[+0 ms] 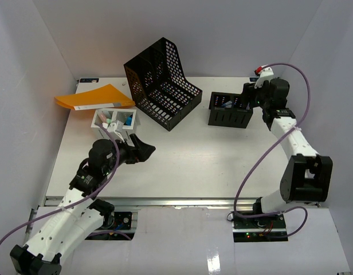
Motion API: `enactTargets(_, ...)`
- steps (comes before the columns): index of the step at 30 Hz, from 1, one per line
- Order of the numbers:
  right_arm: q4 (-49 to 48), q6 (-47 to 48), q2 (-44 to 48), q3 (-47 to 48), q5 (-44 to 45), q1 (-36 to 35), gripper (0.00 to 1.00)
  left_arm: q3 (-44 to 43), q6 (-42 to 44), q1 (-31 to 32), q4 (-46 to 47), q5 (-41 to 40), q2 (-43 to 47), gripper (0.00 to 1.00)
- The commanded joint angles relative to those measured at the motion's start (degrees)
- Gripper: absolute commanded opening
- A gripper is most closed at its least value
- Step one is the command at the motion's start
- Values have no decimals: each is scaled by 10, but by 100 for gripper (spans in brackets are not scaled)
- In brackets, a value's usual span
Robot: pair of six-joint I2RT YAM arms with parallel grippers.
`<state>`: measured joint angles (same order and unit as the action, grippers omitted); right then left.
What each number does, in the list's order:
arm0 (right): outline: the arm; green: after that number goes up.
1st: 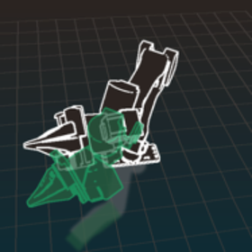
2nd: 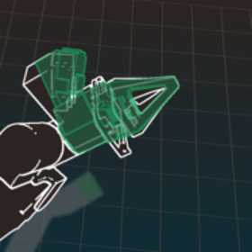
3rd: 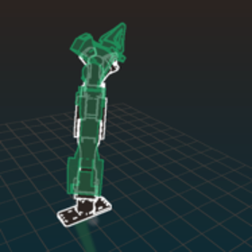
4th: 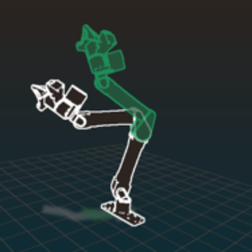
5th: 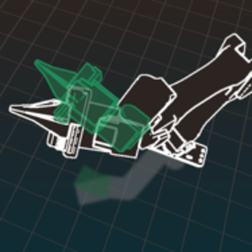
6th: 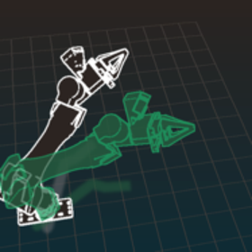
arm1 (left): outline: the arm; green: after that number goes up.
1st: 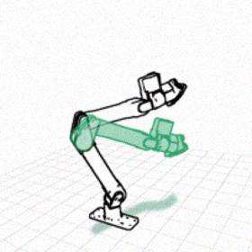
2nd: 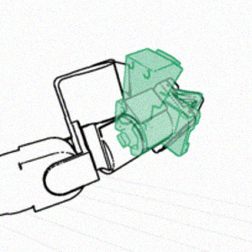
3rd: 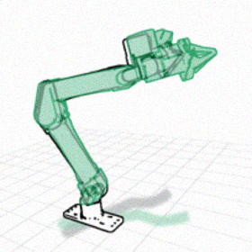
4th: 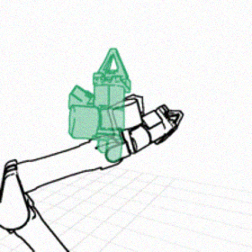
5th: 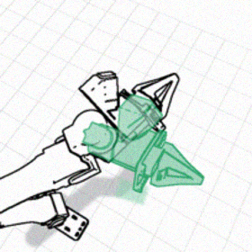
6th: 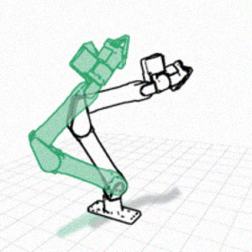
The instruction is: Organize the desk
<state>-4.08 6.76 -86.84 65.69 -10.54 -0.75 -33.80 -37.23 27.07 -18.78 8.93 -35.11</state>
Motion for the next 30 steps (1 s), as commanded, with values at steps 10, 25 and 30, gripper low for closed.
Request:
enactTargets(10, 229, 302, 197, -139, -590, -12, 88, -175, 68, -4, -79, -134, -177, 98)
enactTargets(25, 310, 439, 245, -179, -562, -125, 92, -163, 24, -7, -128, -228, -137, 98)
enactTargets(30, 286, 421, 241, -180, -542, -130, 92, -232, -54, -91, -154, -322, -197, 98)
